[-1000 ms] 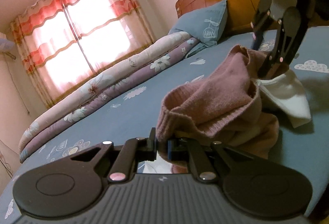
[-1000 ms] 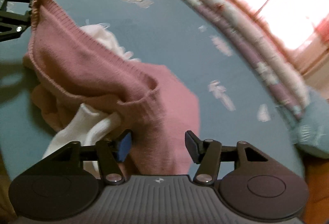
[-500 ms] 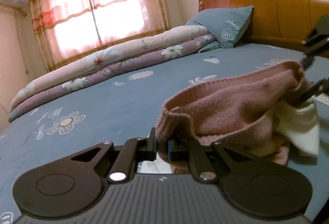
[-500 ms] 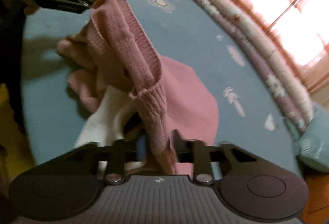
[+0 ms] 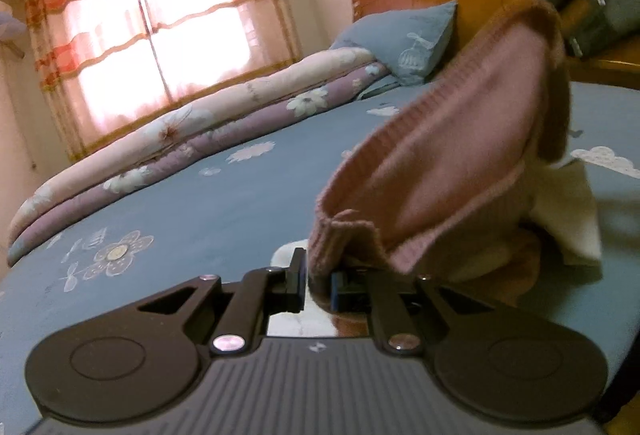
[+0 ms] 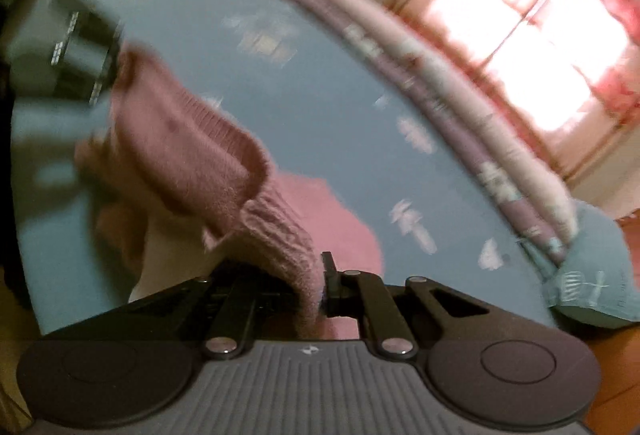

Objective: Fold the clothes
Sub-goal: 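Lift the sweater with both grippers and shake it out in the air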

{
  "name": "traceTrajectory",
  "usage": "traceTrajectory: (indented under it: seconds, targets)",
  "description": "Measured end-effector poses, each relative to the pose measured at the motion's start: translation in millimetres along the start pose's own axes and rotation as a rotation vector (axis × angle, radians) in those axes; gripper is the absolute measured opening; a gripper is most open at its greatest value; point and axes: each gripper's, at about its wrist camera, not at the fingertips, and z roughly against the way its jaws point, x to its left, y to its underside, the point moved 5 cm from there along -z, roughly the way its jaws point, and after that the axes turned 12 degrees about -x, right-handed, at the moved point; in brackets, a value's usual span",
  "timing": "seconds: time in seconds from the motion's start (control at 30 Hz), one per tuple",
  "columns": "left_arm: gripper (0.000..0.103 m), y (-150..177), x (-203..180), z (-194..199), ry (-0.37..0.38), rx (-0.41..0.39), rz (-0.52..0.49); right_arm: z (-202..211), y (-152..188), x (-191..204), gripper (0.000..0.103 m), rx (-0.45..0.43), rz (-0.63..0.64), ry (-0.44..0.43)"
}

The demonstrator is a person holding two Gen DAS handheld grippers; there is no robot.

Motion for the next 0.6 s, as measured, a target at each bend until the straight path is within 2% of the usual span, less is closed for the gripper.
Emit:
traceTrajectory:
  seconds: [0.17, 0.27, 0.53, 0.6]
  targets:
    - [0.013, -2, -15, 8, 0.041, -0.042, -0.047, 28, -39, -26, 0.011, -0.061, -0.081, 0.059]
    - [0.014, -2, -23, 12, 0.053, -0.057, -0.083, 36, -52, -27, 0.011, -0.062, -0.091, 0.080]
    - [0.015, 4, -39, 2, 0.058, -0.052, -0.200, 46, -61, -6, 0.011, -0.025, -0.046, 0.051]
    - [0.010, 4, -39, -3, 0.065, -0.044, -0.185, 47, -60, -2, 0.011, -0.012, -0.053, 0.046]
